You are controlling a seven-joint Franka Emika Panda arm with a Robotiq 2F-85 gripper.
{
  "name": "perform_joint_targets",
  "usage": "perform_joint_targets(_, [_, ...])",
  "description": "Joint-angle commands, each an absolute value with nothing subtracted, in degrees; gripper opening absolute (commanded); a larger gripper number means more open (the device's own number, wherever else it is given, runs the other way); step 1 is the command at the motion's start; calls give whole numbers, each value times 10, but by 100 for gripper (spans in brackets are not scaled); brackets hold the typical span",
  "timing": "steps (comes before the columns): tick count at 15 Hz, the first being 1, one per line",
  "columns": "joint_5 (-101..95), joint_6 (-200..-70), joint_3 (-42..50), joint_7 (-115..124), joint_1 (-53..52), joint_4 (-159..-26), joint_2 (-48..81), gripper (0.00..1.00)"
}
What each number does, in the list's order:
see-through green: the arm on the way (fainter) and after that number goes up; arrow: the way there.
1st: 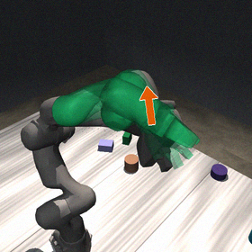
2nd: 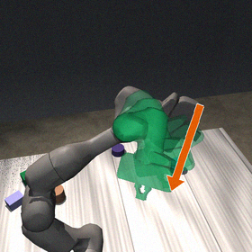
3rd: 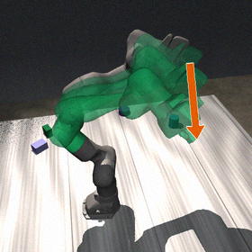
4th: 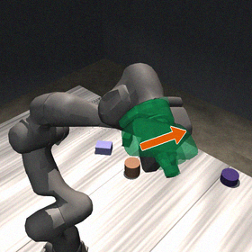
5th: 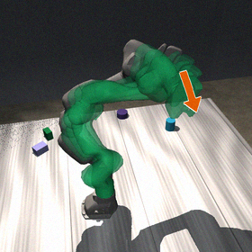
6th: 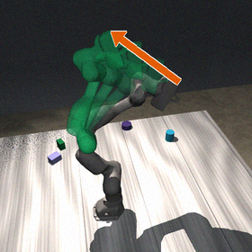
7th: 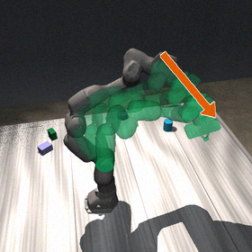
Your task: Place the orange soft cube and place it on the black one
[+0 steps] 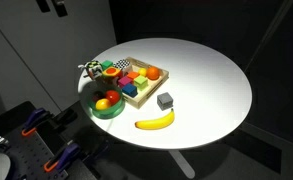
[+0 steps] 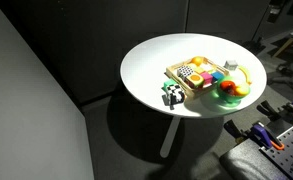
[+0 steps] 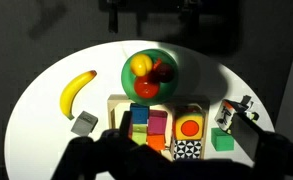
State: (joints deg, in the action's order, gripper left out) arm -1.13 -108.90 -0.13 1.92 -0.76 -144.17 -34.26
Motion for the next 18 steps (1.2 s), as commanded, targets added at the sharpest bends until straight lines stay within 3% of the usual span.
perform_joint_targets(1, [-10, -1088, -4, 18, -5, -1441, -342, 100])
perform_joint_targets(18, [-1, -1103, -6, 33, -5, -1423, -325, 100])
